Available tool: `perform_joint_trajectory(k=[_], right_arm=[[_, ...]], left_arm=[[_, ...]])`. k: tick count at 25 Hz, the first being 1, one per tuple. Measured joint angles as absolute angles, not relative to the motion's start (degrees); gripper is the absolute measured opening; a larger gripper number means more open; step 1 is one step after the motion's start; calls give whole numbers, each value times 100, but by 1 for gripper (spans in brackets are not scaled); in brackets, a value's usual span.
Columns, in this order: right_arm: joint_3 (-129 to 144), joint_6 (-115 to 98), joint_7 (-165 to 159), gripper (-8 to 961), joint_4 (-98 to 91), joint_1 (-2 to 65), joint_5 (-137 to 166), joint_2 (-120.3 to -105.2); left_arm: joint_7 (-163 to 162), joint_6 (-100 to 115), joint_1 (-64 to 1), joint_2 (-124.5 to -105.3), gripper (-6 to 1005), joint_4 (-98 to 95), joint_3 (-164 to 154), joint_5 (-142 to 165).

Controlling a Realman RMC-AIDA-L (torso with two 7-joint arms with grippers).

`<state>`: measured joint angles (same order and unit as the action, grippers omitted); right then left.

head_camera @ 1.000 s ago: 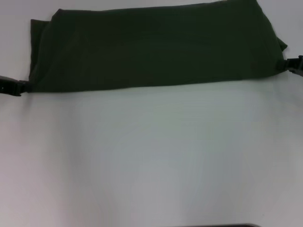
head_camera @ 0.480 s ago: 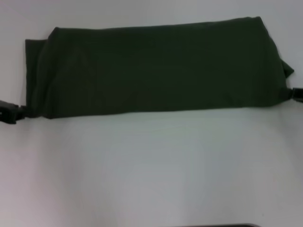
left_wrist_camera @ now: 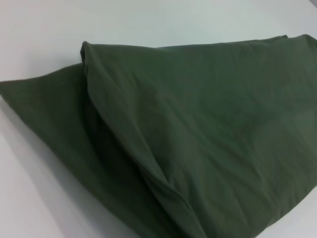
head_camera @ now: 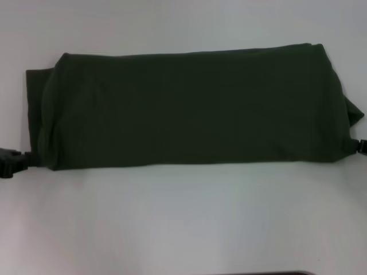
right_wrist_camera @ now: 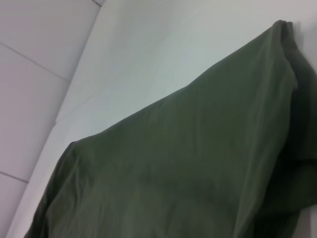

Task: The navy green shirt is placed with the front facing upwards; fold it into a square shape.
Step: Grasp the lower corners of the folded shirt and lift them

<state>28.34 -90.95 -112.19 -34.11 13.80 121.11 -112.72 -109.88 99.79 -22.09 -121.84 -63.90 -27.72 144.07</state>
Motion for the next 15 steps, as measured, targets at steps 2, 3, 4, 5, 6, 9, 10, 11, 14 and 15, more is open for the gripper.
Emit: perform_joint_trajectory(k=[2, 3, 4, 5, 6, 9, 10, 11, 14, 15], right_arm=[[2834, -9221, -11203, 12, -3411, 1320, 12112, -11263], [2837, -9279, -11188, 12, -3411, 1294, 12112, -11261], [2844, -9345, -11173, 12, -3410, 1269, 12112, -11259], [2854, -9396, -11160, 12, -3410, 1248, 12119, -11256], [2851, -9464, -11150, 12, -3410, 1231, 12161, -11255], [2804, -9567, -11138, 12, -3410, 1202, 12296, -11258], [2780, -9568, -11137, 12, -3410, 1188, 12323, -11262], [2763, -9558, -11137, 12, -3407, 1178, 12329, -11265], [2697, -9502, -11135, 12, -3383, 1148, 12361, -11271], [2675, -9482, -11135, 12, -3376, 1140, 12383, -11272]], left_arm=[[-10959, 10109, -2144, -12204, 0, -6441, -2728, 14398], [-10943, 10161, -2113, -12214, 0, -6468, -2704, 14398], [-10925, 10216, -2080, -12223, 0, -6498, -2681, 14398], [-10917, 10255, -2052, -12230, 0, -6523, -2664, 14397], [-10917, 10284, -2032, -12232, 0, -6534, -2655, 14397], [-10916, 10381, -1979, -12234, 0, -6583, -2646, 14425], [-10915, 10394, -1973, -12233, 0, -6592, -2643, 14438], [-10915, 10394, -1976, -12230, 0, -6589, -2641, 14440], [-10915, 10314, -2032, -12211, 0, -6518, -2665, 14481], [-10916, 10260, -2051, -12206, 0, -6496, -2676, 14517]])
